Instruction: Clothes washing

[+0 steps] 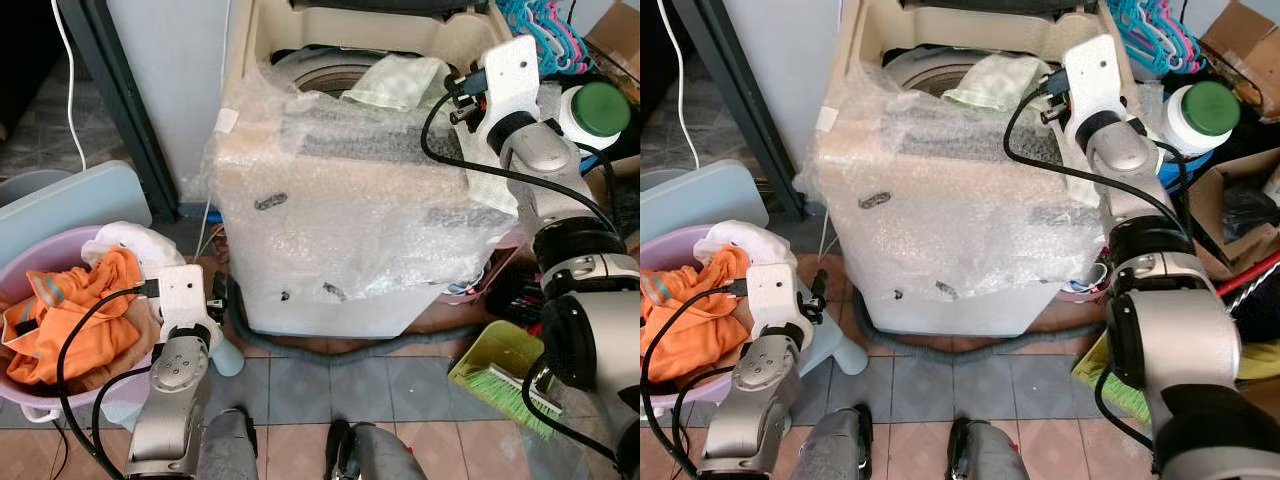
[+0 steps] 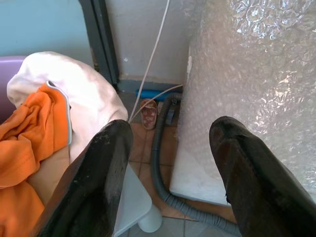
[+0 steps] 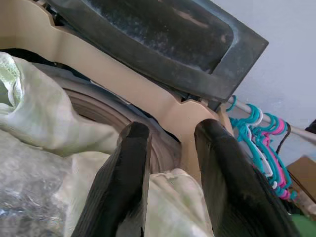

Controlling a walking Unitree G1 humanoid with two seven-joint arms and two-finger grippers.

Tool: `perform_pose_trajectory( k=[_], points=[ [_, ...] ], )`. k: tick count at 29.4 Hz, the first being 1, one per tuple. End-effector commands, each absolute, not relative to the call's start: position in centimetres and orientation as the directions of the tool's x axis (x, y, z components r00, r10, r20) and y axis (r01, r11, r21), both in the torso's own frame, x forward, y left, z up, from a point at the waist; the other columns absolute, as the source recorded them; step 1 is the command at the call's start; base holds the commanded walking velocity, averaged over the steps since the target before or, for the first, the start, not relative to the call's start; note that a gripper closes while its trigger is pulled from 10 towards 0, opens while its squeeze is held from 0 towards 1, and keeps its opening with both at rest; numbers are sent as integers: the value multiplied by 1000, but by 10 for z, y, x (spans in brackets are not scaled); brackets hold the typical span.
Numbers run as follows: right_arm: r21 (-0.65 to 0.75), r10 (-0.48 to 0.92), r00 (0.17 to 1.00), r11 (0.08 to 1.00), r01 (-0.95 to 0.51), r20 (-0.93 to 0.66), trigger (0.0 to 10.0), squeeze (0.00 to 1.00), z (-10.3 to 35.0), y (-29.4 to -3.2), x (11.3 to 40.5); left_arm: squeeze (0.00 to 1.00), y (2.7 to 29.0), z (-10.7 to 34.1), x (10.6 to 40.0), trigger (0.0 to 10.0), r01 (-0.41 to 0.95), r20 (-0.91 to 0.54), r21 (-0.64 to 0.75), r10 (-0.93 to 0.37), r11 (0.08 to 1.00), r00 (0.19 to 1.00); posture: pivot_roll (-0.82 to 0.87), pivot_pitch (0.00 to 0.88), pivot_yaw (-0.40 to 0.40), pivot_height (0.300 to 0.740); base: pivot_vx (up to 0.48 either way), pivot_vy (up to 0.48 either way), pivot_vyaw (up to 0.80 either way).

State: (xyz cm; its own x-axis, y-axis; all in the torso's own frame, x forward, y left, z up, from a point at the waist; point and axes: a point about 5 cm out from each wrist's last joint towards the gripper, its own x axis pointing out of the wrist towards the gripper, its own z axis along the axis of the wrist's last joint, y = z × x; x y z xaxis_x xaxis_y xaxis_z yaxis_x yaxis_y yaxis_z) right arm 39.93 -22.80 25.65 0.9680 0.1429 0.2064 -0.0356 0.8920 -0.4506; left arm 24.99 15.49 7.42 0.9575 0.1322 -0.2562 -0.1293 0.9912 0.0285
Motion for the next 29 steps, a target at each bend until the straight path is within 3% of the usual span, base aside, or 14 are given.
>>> perform_pose_trajectory(
  k=[1,8,11,15,17,21,23,29],
  points=[
    [-488,111,960,872,29,255,10000,1000,261,-241,393,0,153,72,248,10000,-122,-264,31,126,992,956,65,107,-79,740,0,0,0],
    [-530,-108,964,818,226,244,10000,1000,236,-280,375,0,153,72,249,10000,-112,-263,33,117,993,958,55,108,-70,740,0,0,0],
    [-471,-229,961,838,277,157,10000,1000,215,-293,371,0,152,72,249,10000,-108,-263,35,113,994,958,56,108,-70,740,0,0,0],
    [-394,-288,957,876,278,33,10000,1000,191,-296,368,0,152,72,249,10000,-111,-263,35,116,993,958,58,110,-72,740,0,0,0],
    [-295,-283,958,921,257,-49,10000,1000,178,-287,371,0,152,72,249,10000,-112,-260,31,117,993,959,60,111,-73,740,0,0,0],
    [-229,-238,970,948,219,-58,10000,1000,181,-272,379,0,151,72,249,10000,-112,-256,25,115,993,960,63,111,-74,740,0,0,0],
    [-107,-180,981,979,171,-75,10000,1000,184,-257,387,0,151,72,249,10000,-113,-258,23,115,993,959,64,111,-76,740,0,0,0],
    [15,-74,997,997,74,-20,10000,1000,201,-234,398,0,150,72,248,10000,-114,-258,22,116,993,959,69,113,-79,740,0,0,0]
  ],
)
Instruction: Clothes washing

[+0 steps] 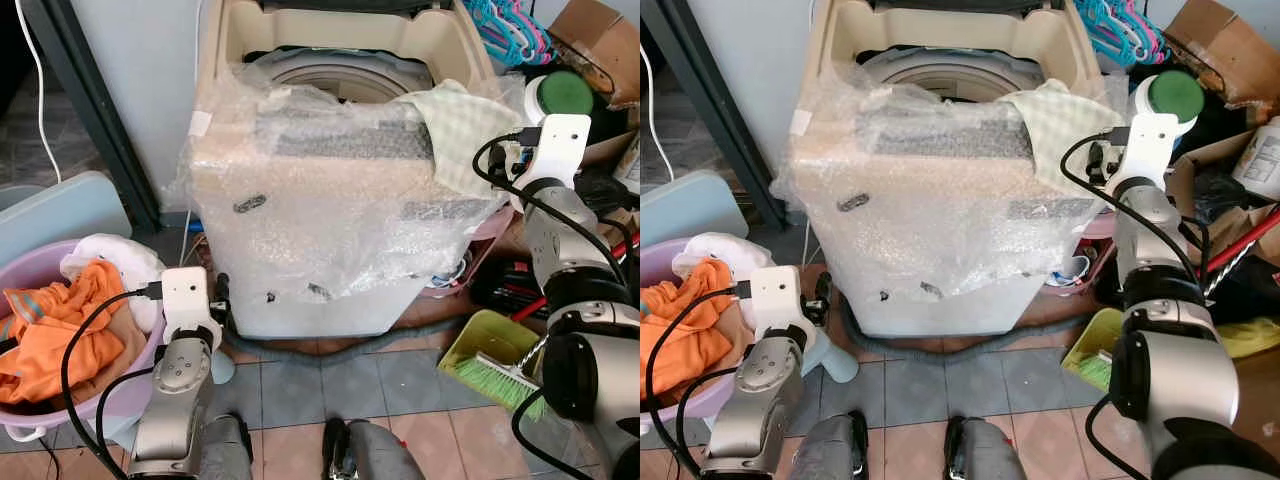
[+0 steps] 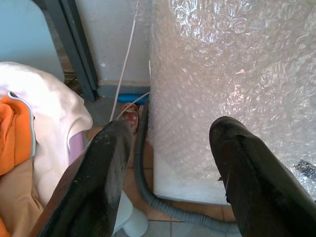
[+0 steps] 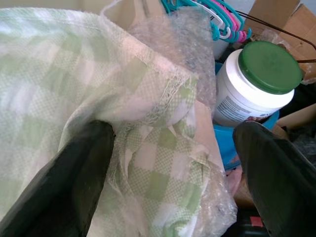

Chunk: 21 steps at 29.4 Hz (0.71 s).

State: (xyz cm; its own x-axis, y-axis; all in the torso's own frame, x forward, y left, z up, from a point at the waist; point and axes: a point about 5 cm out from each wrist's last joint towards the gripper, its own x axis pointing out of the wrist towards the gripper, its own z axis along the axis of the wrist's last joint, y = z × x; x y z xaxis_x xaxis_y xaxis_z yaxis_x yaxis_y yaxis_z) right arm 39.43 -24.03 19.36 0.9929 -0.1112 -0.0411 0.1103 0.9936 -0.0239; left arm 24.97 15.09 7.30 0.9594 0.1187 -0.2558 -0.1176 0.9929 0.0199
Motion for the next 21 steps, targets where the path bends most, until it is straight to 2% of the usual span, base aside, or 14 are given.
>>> perform_pose_trajectory(
  k=[1,4,7,11,13,15,16,19,21],
  points=[
    [27,-48,999,998,49,-3,10000,1000,205,-229,399,0,150,72,248,10000,-117,-259,21,118,993,959,71,114,-79,740,0,0,0],
    [123,41,997,991,-49,64,10000,1000,218,-215,403,0,151,72,248,10000,-120,-259,19,120,993,958,71,115,-80,740,0,0,0],
    [257,178,964,940,-226,195,10000,1000,243,-196,405,0,151,72,247,10000,-120,-259,18,120,993,958,72,116,-80,740,0,0,0],
    [257,280,916,898,-356,288,10000,1000,259,-184,402,0,151,72,247,10000,-120,-260,18,121,993,958,67,119,-79,740,0,0,0],
    [222,294,904,902,-369,311,10000,1000,263,-182,400,0,151,72,247,10000,-119,-260,18,120,993,958,66,119,-78,740,0,0,0],
    [93,273,902,943,-320,335,10000,1000,265,-184,397,0,151,72,247,10000,-118,-260,18,118,993,958,64,120,-76,740,0,0,0],
    [93,273,902,943,-320,335,10000,1000,265,-184,397,0,151,72,247,10000,-118,-260,18,118,993,958,64,120,-76,740,0,0,0],
    [-55,247,906,968,-244,344,10000,1000,265,-189,393,0,150,72,248,10000,-115,-258,18,116,993,959,64,122,-75,740,0,0,0],
    [-88,263,894,965,-248,362,10000,1000,267,-194,388,0,151,72,248,10000,-116,-257,19,117,993,959,64,122,-74,740,0,0,0]
  ],
)
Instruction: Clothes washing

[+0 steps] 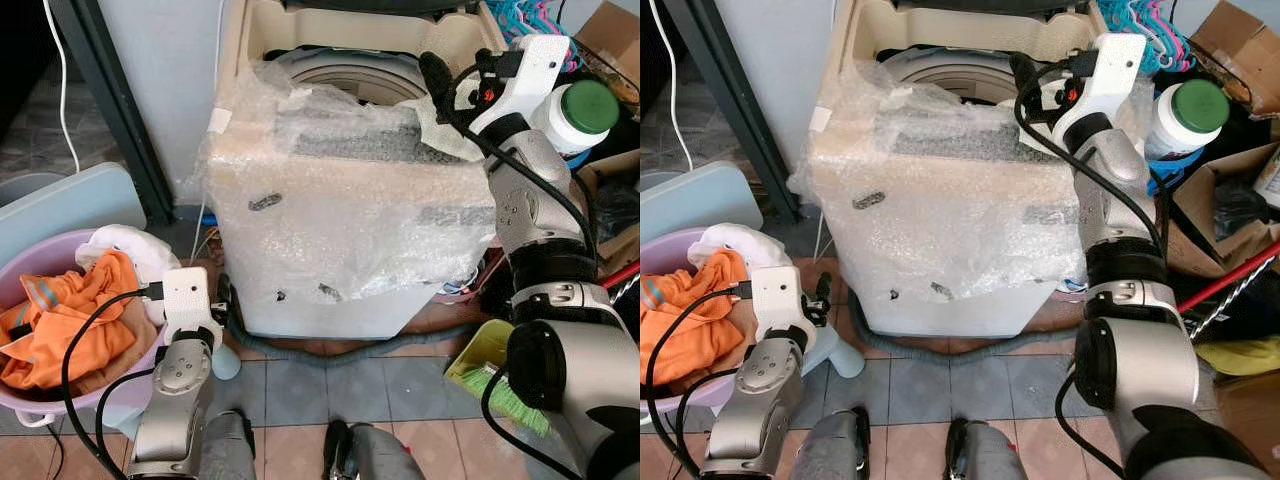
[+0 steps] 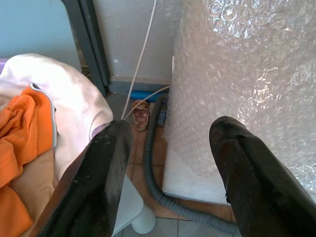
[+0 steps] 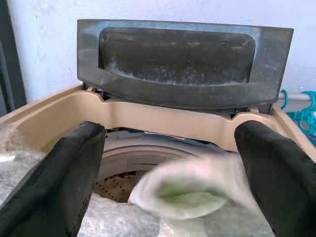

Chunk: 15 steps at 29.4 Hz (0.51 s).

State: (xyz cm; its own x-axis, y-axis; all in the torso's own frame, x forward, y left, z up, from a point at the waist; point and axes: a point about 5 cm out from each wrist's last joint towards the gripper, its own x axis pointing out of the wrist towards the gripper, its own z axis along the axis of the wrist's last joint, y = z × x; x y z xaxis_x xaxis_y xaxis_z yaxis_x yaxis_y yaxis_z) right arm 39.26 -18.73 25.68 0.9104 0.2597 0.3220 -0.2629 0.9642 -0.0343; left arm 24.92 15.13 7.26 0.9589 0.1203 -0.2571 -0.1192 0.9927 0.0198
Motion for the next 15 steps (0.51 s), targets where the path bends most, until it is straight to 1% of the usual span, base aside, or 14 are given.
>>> perform_pose_trajectory(
  k=[1,3,6,7,8,10,11,12,14,15],
  points=[
    [-88,263,894,965,-248,362,10000,1000,267,-194,388,0,151,72,248,10000,-116,-257,19,117,993,959,64,122,-74,740,0,0,0],
    [-129,277,894,960,-247,352,10000,1000,267,-207,383,0,151,73,248,10000,-121,-256,20,122,992,959,63,122,-75,740,0,0,0],
    [-166,309,891,949,-267,331,10000,1000,265,-216,379,0,152,73,249,10000,-121,-256,21,123,992,959,58,121,-73,740,0,0,0],
    [-163,298,897,952,-258,327,10000,957,264,-221,378,0,152,72,249,10000,-120,-256,21,122,993,959,53,120,-71,740,0,0,0],
    [-153,285,904,957,-248,318,10000,345,263,-227,377,0,153,72,250,10000,-117,-256,23,119,993,959,50,118,-68,740,0,0,0],
    [-146,290,905,956,-256,311,10000,345,261,-228,376,0,153,73,251,10000,-113,-256,23,116,993,960,48,117,-65,740,0,0,0],
    [-153,314,901,948,-280,301,10000,0,258,-224,374,0,152,73,252,10000,-109,-251,25,112,994,962,45,115,-60,740,0,0,0],
    [-179,354,889,933,-313,289,10000,0,254,-216,372,0,152,74,254,10000,-106,-245,26,110,994,963,43,112,-52,740,0,0,0],
    [-193,373,883,925,-328,284,10000,0,252,-211,371,0,152,75,255,10000,-106,-243,27,110,994,964,43,111,-50,740,0,0,0],
    [-231,444,857,891,-391,263,10000,0,242,-192,367,0,151,78,258,10000,-110,-227,29,114,994,967,42,109,-37,740,0,0,0]
  ],
)
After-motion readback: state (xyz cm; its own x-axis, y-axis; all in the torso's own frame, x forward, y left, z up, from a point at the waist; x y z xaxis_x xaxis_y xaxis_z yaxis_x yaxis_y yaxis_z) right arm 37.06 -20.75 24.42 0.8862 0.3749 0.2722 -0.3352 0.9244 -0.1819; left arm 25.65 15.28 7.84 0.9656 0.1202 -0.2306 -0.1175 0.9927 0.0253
